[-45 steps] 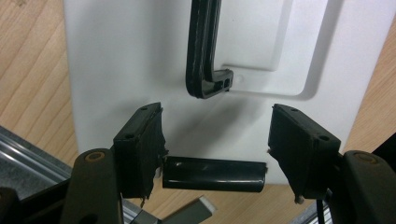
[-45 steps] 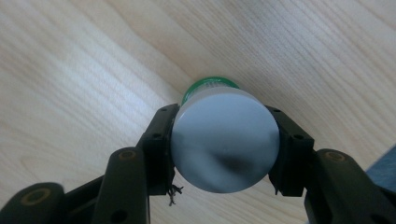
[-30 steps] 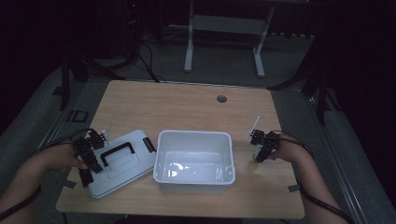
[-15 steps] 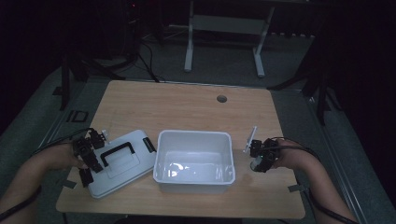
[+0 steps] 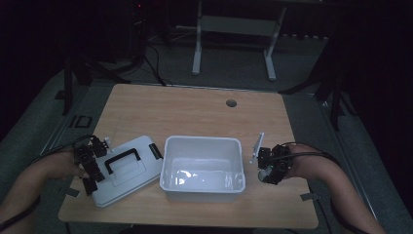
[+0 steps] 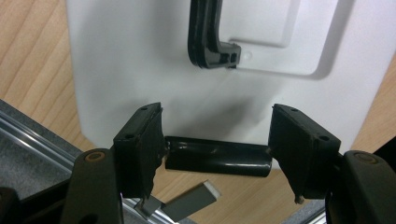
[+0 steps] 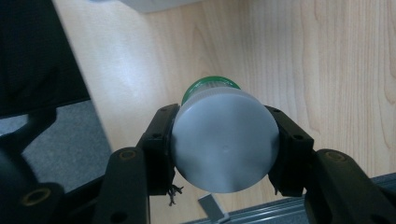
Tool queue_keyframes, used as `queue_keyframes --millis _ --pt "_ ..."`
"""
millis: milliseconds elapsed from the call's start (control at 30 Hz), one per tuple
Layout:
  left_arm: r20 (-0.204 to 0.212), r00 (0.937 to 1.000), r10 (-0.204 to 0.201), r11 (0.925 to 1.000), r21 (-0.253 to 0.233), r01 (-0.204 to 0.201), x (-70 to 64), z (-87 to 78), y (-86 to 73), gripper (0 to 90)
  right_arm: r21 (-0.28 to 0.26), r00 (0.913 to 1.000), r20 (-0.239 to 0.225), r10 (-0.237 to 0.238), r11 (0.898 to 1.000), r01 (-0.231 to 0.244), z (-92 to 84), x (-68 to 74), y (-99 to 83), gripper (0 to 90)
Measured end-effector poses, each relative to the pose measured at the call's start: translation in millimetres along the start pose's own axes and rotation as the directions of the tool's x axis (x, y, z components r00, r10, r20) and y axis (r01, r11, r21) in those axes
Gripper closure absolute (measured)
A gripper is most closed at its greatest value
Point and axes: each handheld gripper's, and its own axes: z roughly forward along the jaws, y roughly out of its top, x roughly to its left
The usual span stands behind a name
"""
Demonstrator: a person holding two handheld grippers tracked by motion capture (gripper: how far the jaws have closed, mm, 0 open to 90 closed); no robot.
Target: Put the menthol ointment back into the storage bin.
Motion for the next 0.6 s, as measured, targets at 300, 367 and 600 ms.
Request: queue_keyframes --millis 300,367,600 --pt "0.001 1.0000 0.005 1.0000 0.000 -0.005 -0.8 -4.3 -3.0 35.1 -0.020 1.0000 -0.004 0.006 1.000 -0.006 -29.8 5.9 9.0 50.1" --pt "0.001 1.0000 0.007 1.0000 0.002 -0.007 -1.0 -6.0 -2.6 35.1 -0.022 1.0000 0.003 -0.002 1.000 0.002 -42.1 8.6 14.9 50.1" --pt "-0.003 0.9999 0.015 0.9999 0.004 -0.015 -3.4 -6.8 0.2 35.1 -0.034 0.9991 0.021 -0.036 0.999 0.037 -61.9 14.7 29.8 50.1"
